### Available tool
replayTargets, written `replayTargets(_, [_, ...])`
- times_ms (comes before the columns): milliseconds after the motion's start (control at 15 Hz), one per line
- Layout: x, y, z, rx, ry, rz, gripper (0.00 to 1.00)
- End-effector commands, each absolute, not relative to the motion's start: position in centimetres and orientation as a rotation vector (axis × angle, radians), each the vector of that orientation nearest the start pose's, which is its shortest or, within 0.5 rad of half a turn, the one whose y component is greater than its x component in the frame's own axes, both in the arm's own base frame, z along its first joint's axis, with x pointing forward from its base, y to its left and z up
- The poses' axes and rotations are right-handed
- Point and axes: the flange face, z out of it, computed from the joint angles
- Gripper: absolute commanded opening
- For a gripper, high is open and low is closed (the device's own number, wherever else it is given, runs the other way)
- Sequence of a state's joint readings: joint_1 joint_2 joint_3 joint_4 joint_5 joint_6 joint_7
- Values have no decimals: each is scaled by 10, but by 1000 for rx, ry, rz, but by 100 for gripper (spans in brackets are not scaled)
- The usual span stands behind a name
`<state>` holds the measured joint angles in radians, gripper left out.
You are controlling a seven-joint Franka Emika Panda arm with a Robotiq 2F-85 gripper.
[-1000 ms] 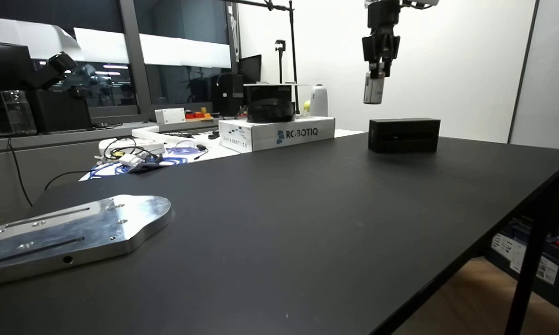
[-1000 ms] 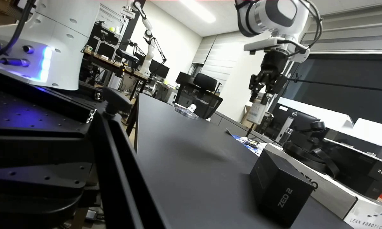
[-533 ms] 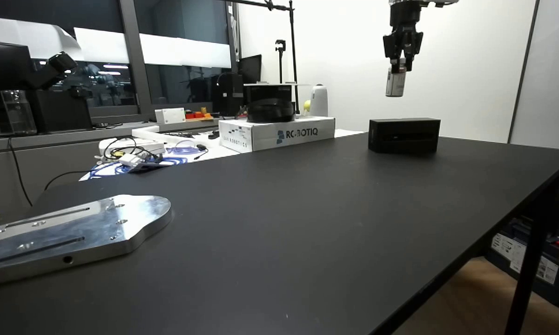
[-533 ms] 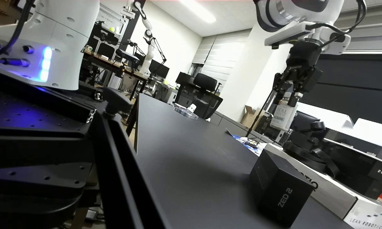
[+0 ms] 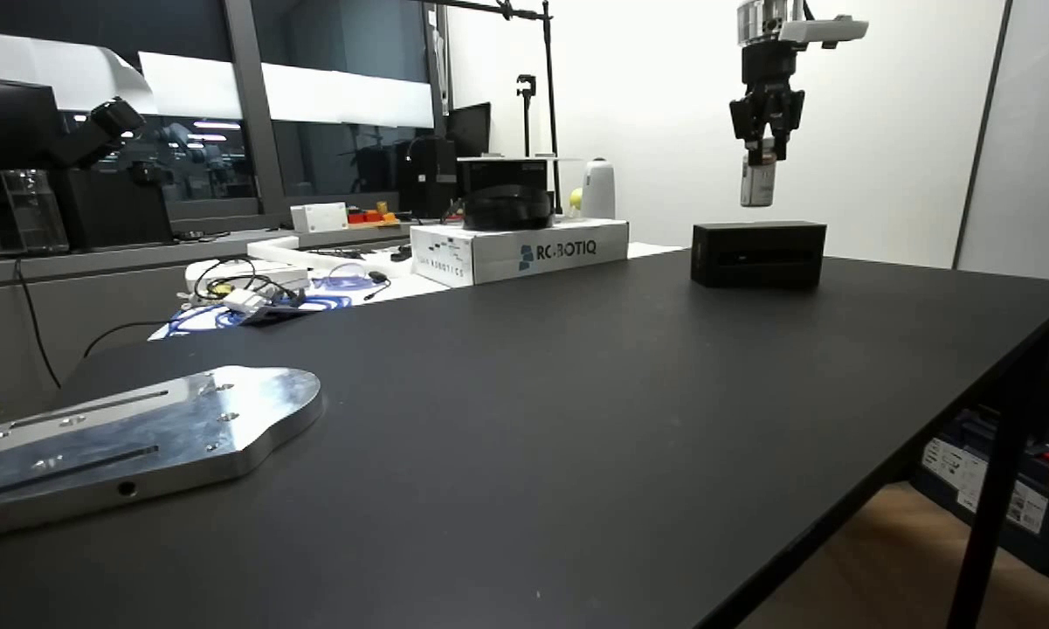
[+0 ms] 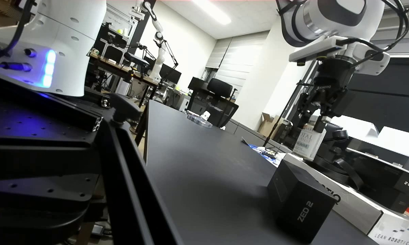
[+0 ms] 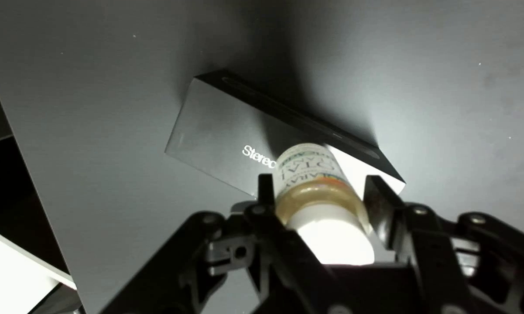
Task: Put the bottle on top of the black box
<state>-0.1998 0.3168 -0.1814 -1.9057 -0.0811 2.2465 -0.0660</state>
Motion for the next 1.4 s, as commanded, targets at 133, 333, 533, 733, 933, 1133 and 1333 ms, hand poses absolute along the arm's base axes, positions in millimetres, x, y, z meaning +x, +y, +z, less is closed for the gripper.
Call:
replayTargets(133, [591, -239, 327, -3241, 451, 40, 29])
replayTargets(333, [593, -240, 322, -3240, 452, 52, 29])
replayTargets(533, [592, -240, 325, -3229, 454, 67, 86])
replayTargets(733, [590, -240, 346, -3219, 453, 50, 100])
replayTargets(933, [584, -239, 385, -3207, 451, 2, 100])
replayTargets(1133, [570, -233, 421, -3208, 431, 12, 100])
replayTargets(1333, [575, -233, 418, -3210, 435, 0, 100])
